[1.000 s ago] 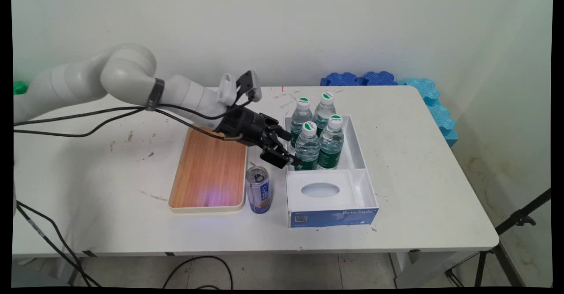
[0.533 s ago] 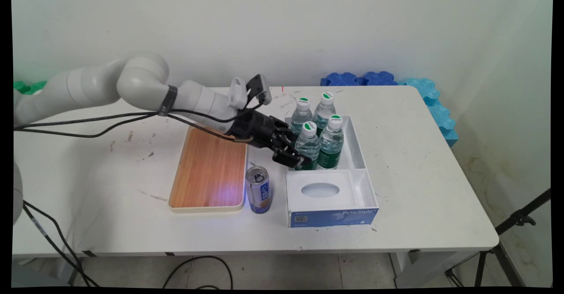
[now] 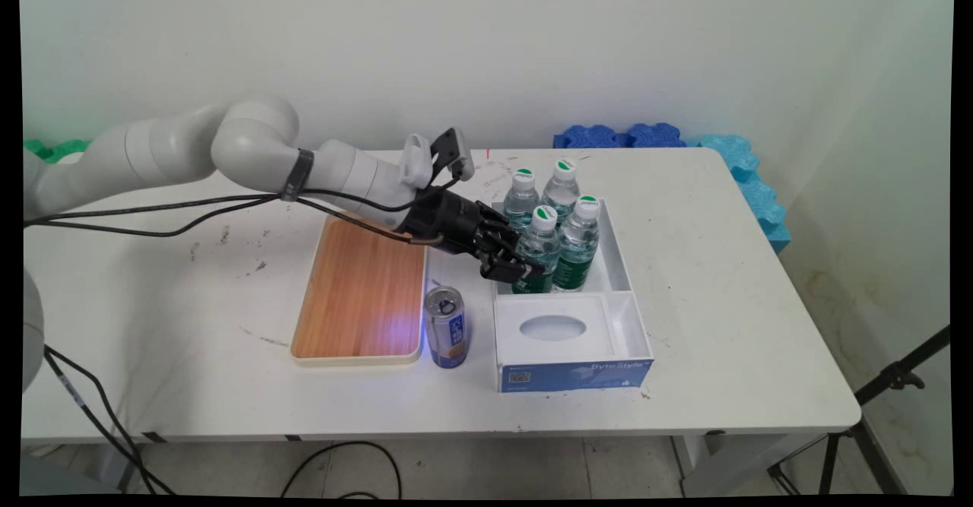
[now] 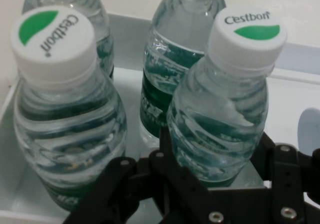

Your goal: Place the picked object on the tray

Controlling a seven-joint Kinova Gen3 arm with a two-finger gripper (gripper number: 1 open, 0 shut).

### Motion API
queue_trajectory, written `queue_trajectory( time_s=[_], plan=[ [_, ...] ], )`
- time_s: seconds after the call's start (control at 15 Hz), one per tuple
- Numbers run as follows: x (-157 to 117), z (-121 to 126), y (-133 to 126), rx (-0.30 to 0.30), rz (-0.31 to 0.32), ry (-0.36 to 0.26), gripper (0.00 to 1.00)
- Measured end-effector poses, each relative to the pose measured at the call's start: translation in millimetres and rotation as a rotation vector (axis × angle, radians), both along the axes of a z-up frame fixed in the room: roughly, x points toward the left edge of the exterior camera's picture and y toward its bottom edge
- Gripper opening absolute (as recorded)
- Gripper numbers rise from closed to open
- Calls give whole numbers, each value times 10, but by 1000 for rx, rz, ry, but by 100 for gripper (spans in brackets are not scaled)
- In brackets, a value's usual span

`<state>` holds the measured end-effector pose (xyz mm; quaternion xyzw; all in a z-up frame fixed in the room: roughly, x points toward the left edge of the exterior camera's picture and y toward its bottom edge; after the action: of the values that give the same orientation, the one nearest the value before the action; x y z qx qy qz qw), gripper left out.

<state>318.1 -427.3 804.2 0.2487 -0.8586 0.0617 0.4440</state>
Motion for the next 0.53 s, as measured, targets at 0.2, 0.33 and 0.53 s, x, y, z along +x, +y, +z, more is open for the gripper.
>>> queue_trajectory(
  time_s=[0.2, 0.33, 0.53],
  plan=[
    [71, 120, -12, -22, -1, 11, 0],
    [163, 252, -9, -38, -1, 20, 0],
    [342, 519, 28, -60, -9, 37, 0]
  ],
)
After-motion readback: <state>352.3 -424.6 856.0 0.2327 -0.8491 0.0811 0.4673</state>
